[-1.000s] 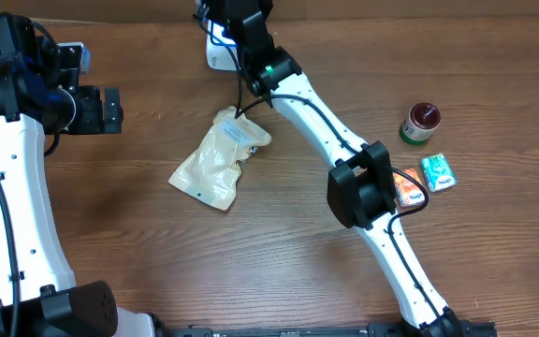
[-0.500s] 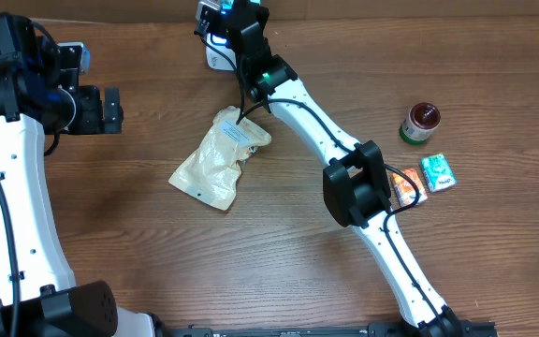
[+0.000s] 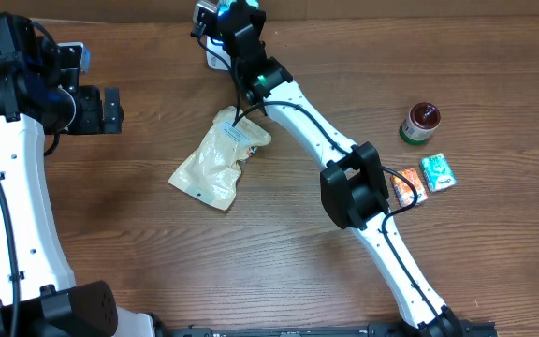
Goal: Scan the item barcode
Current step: 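Hold the Kleenex pack's barcode against the scanner window, then carry the Kleenex pack right and release it near the jar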
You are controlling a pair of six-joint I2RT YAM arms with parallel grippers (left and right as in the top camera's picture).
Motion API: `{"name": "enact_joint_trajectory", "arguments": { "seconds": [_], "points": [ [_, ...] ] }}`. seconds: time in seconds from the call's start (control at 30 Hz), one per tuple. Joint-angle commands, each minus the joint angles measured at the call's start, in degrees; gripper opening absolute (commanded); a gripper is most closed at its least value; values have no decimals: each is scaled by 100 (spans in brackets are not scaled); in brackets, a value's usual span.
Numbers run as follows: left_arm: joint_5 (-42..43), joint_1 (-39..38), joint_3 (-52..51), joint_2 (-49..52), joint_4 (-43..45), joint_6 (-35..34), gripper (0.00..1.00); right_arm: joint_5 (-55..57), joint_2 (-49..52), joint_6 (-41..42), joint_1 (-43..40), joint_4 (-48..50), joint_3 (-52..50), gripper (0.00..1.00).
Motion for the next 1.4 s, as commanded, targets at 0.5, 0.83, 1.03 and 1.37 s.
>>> {"name": "enact_joint_trajectory", "arguments": {
  "seconds": [0.5, 0.83, 1.03, 1.37],
  "points": [
    [-2, -37, 2, 28, -2, 122, 99, -2256, -3877, 7377, -205, -5674, 205, 5],
    [-4, -37, 2, 28, 0, 122, 100, -3241, -4741, 9169, -1384, -8684, 203, 4],
    [-2, -37, 2, 28, 0, 122, 100, -3259, -4629, 9171, -1921, -8880, -656, 4],
    [-4, -37, 2, 28, 0, 122, 100, -2514, -4612, 9130, -2306, -8550, -3222, 4]
  ]
}}
